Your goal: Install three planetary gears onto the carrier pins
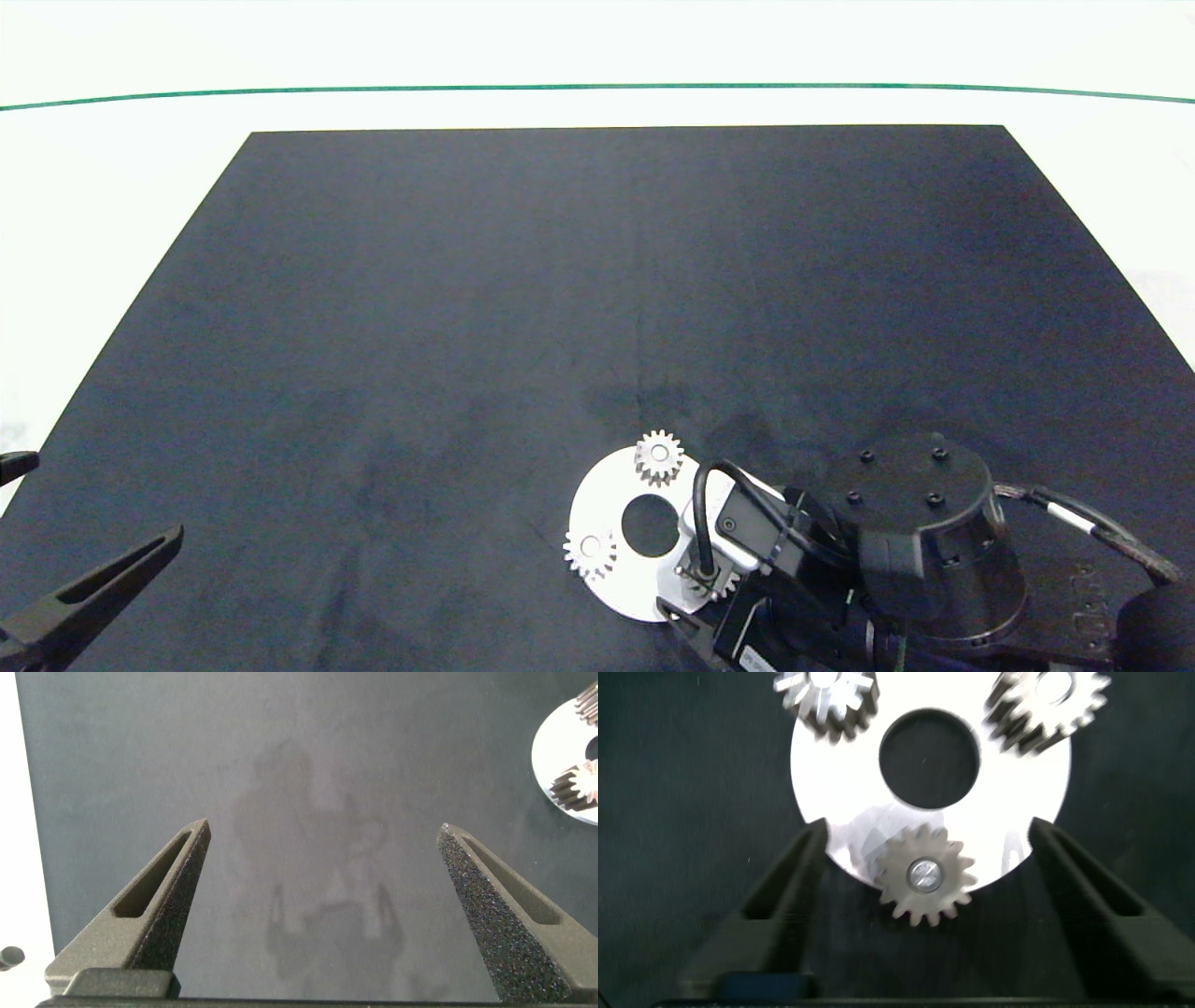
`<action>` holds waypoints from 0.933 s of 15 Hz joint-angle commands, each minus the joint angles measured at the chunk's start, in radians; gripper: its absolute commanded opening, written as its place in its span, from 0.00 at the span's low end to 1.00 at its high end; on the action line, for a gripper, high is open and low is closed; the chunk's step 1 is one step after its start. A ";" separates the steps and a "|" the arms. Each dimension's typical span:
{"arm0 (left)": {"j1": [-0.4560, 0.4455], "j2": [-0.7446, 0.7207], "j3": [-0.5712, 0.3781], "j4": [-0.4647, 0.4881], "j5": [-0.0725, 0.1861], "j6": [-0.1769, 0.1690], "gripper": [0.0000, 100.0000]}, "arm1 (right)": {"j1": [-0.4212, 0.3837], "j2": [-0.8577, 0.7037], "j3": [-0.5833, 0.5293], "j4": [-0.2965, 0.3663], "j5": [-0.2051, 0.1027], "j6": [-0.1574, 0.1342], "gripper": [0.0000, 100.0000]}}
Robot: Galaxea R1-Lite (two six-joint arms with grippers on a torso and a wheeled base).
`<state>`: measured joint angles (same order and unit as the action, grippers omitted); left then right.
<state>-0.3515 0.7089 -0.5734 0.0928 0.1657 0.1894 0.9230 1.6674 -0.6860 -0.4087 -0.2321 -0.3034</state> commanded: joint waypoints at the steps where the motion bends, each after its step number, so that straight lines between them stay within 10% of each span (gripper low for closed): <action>1: 0.000 0.000 0.001 0.002 0.001 0.001 1.00 | -0.006 -0.135 -0.043 0.007 -0.027 -0.005 1.00; 8: 0.003 -0.006 0.004 0.004 0.001 -0.004 1.00 | -0.520 -0.437 0.057 0.014 -0.056 0.023 1.00; 14: 0.103 -0.026 0.021 0.001 0.001 -0.011 1.00 | -0.788 -0.726 0.237 0.016 -0.058 0.029 1.00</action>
<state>-0.2674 0.6945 -0.5562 0.0938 0.1660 0.1760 0.2004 1.0721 -0.5147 -0.3896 -0.2877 -0.2736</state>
